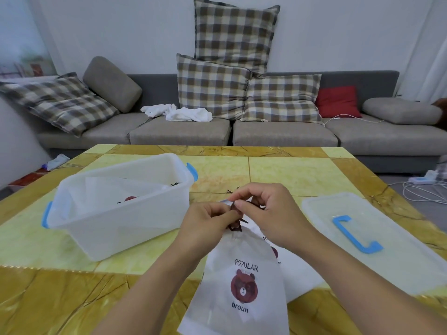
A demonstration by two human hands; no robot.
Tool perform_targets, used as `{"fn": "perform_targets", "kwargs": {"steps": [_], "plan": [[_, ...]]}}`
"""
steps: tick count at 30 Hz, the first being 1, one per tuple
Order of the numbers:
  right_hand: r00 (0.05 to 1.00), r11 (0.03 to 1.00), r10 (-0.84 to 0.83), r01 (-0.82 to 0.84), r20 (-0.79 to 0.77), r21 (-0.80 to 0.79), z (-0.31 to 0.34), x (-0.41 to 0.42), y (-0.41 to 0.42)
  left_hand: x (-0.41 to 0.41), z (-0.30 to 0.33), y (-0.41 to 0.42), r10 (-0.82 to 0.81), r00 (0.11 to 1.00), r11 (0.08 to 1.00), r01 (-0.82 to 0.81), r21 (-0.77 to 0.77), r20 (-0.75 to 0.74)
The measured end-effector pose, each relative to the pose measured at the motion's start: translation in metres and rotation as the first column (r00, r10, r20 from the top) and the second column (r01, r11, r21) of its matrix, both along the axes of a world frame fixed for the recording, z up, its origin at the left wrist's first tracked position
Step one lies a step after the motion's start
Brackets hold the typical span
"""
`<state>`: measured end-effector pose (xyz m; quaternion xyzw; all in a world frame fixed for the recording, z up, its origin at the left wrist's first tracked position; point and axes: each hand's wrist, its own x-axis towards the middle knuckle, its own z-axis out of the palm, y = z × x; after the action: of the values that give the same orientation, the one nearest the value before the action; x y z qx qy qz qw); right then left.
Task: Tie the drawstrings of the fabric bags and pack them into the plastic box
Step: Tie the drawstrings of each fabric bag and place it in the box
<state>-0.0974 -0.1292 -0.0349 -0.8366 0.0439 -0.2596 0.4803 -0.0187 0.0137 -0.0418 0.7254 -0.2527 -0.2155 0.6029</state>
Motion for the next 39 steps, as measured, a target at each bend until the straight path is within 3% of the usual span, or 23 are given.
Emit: {"fn": "perform_targets", "kwargs": {"steps": [4,16,23,27,39], "plan": [[0.997,0.997,-0.071,0.071,-0.013,0.009,-0.005,0.0,-0.008,0.004,-0.001,0.0,0.061,0.99,0.998,-0.064,-0.023,-0.124],[0.984,0.994,-0.107,0.105,-0.14,-0.024,-0.003,-0.003,-0.008,0.006,0.0,-0.001,0.145,0.967,0.987,-0.155,-0.031,-0.21],[0.992,0.998,-0.067,0.064,-0.105,-0.028,0.0,-0.002,0.003,0.0,0.004,-0.006,0.197,0.915,0.971,-0.232,-0.062,-0.351],[0.994,0.994,-0.095,0.098,-0.056,0.049,-0.003,-0.001,0.005,-0.001,0.002,-0.007,0.17,0.892,0.975,-0.214,-0.06,-0.419],[0.996,0.995,-0.092,0.093,-0.012,0.03,-0.006,-0.001,0.01,-0.006,0.002,-0.008,0.141,0.885,0.981,-0.186,-0.061,-0.443]]}}
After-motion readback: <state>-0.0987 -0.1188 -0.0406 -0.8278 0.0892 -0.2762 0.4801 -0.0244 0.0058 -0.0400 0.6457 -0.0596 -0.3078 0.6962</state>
